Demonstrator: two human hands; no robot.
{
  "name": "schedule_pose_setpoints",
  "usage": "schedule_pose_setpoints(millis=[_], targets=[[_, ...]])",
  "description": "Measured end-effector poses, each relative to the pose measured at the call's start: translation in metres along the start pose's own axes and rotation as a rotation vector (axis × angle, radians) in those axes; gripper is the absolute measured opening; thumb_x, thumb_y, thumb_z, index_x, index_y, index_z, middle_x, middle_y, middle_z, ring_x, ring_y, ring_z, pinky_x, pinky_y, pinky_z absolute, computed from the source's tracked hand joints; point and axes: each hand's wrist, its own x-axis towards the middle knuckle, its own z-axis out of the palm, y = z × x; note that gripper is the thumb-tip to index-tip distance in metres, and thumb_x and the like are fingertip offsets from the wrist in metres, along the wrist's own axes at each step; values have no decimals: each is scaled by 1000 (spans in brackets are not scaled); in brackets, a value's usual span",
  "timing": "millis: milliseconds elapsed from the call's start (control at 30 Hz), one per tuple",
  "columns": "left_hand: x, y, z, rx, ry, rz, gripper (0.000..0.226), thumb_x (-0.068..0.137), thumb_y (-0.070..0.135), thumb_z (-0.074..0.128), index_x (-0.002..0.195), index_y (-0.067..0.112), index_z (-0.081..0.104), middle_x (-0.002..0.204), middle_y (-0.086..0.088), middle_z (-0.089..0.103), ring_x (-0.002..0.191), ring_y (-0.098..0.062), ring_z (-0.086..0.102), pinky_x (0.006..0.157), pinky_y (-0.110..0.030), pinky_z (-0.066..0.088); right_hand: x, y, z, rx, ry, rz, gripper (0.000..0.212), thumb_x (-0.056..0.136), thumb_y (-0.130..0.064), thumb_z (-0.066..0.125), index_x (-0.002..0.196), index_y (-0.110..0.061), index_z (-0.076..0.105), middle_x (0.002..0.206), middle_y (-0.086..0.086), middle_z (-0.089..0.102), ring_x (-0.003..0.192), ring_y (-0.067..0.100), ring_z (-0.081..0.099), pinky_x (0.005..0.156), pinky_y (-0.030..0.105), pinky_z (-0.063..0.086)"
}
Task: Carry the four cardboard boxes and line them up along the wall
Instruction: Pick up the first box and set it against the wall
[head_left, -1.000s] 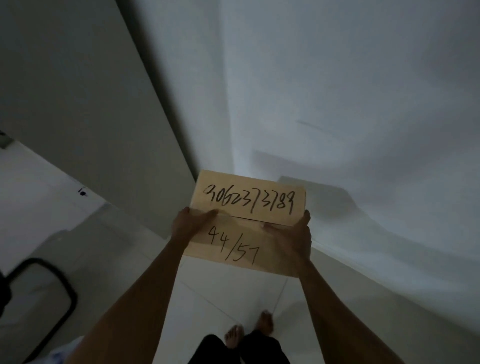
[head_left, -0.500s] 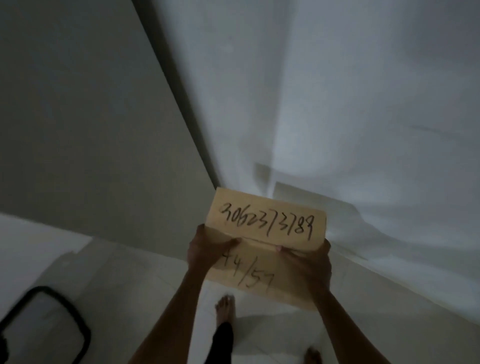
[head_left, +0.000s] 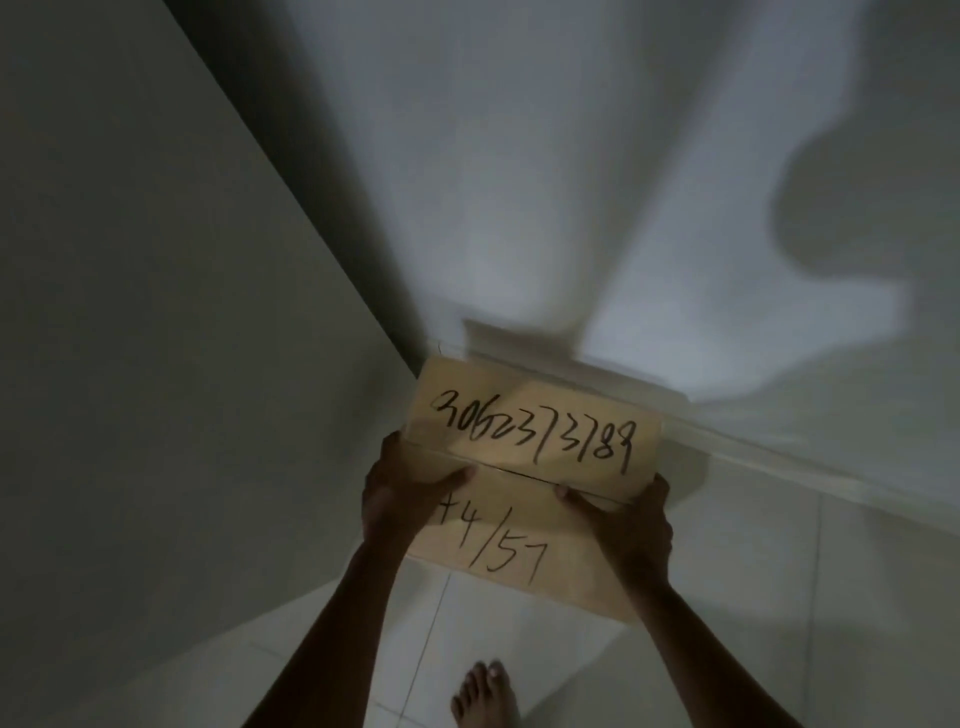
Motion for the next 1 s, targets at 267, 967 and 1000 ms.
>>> schedule_pose_setpoints(millis=[267, 967, 1000], targets=[[90, -55, 50, 200, 8, 67, 123, 47, 89, 59, 145, 24, 22, 126, -13, 52, 104, -27, 60, 76, -46, 60, 77, 40, 88, 22, 18, 64, 115, 54, -52, 91, 145, -17, 31, 141, 8, 54, 128, 34, 52, 102, 47, 45], [117, -73, 53, 633, -78, 339, 88, 93, 54, 45, 156, 11, 2, 164, -21, -1, 150, -43, 5, 113, -60, 30, 113, 18, 121, 1, -54, 75, 126, 63, -59, 83, 152, -10, 9, 147, 22, 36, 132, 41, 42, 103, 52, 46], [114, -67, 48, 655, -81, 327, 87, 93, 54, 44, 156, 11, 1, 164, -20, 0, 150, -43, 6, 115, -59, 28, 111, 16, 111, -30, -65, 66, 127, 64, -62, 81, 153, -10, 6, 149, 24, 34, 134, 43, 40, 104, 55, 45]])
